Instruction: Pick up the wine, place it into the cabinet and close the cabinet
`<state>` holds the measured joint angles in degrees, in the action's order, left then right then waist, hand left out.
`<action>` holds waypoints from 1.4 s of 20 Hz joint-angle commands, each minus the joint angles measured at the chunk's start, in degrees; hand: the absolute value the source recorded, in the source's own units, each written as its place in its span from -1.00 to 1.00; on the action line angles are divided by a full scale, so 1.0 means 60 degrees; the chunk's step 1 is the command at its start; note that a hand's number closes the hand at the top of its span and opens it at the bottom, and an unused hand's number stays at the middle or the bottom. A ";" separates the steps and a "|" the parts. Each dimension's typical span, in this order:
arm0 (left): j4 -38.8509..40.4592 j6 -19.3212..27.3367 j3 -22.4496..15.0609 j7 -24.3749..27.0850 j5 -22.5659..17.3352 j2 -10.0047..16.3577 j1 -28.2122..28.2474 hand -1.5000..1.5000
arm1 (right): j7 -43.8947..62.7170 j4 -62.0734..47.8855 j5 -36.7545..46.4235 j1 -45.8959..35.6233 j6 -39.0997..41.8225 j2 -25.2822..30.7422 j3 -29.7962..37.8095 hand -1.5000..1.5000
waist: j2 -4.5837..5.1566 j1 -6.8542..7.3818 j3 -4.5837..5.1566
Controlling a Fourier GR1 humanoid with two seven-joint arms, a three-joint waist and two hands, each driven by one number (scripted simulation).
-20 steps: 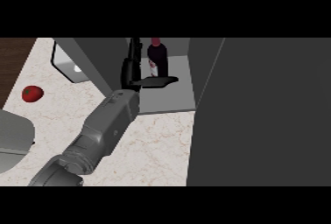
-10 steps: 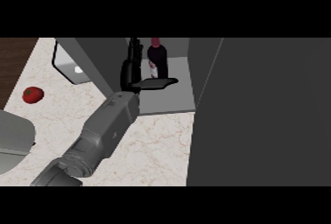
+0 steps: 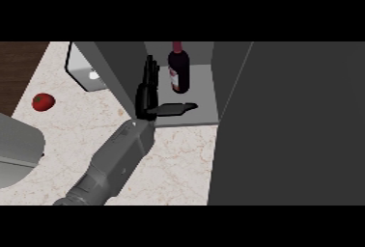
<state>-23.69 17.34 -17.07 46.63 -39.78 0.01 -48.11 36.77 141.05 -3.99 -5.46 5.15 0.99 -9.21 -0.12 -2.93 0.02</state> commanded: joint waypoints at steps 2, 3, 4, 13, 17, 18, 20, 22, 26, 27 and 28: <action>-0.2869 0.1627 -0.1998 -0.0656 -0.0730 -0.0002 0.1598 -1.00 | 0.0091 0.0196 0.0100 -0.0075 -0.0251 -0.0067 0.0200 -1.00 | -0.0096 0.0413 -0.0007; -0.3221 0.2174 -0.2405 -0.0738 -0.0777 -0.0002 0.1656 -1.00 | 0.0173 0.0201 -0.0376 -0.0393 -0.0011 0.0277 0.0742 -1.00 | -0.0042 0.0378 -0.0006; -0.3833 0.1992 -0.2440 -0.0539 -0.0402 -0.0002 0.2449 -1.00 | 0.0138 0.0653 -0.0252 0.0456 -0.0007 0.0160 0.0451 -1.00 | -0.0081 0.0519 -0.0011; -0.8044 0.3599 -0.3639 -0.1744 0.0558 0.0477 0.4345 -1.00 | -0.0468 0.0177 -0.0085 0.0292 -0.0019 0.0043 0.0569 -1.00 | -0.0020 0.0558 -0.0008; -0.9611 0.4223 -0.4087 -0.1883 0.1056 0.0735 0.5579 -1.00 | 0.0178 0.0949 0.0270 0.0530 -0.0253 -0.0039 -0.0043 -1.00 | -0.0021 0.0534 -0.0004; -0.9879 0.4664 -0.4027 -0.2253 0.1170 0.0670 0.5399 -1.00 | -0.0455 0.0989 -0.0361 0.1165 0.0265 0.0234 0.0464 -1.00 | -0.0018 0.0501 -0.0011; -1.0801 0.5466 -0.4438 -0.3021 0.1616 0.0923 0.5542 -1.00 | 0.0151 0.0739 -0.0015 0.0211 -0.0178 0.0106 0.0351 -1.00 | -0.0018 0.0533 -0.0007; -1.1322 0.5060 -0.4856 -0.2228 0.1767 0.1383 0.7062 -1.00 | -0.0693 0.0550 -0.0689 0.1152 0.0303 0.0198 0.0868 -1.00 | -0.0014 0.0535 -0.0012; -1.1874 0.4882 -0.4496 -0.2713 0.1894 0.1140 0.6904 -1.00 | 0.0071 0.0954 -0.0948 0.0687 0.0417 0.0515 0.0957 -1.00 | 0.0004 0.0484 -0.0006; -1.2709 0.4420 -0.4654 -0.2160 0.1842 0.2003 0.7920 -1.00 | -0.0145 0.0644 -0.0577 0.0738 0.0307 0.0236 0.0532 -1.00 | -0.0005 0.0541 -0.0004; -1.3535 0.4876 -0.4799 -0.2936 0.2042 0.2489 0.7750 -1.00 | -0.0290 0.0410 -0.0647 0.0637 0.0408 0.0224 0.0492 -1.00 | -0.0012 0.0565 -0.0009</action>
<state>-95.39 46.26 -44.89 31.64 -28.87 9.36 -5.71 34.73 142.05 -3.41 -1.99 6.70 2.41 -6.17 -0.18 0.21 -0.02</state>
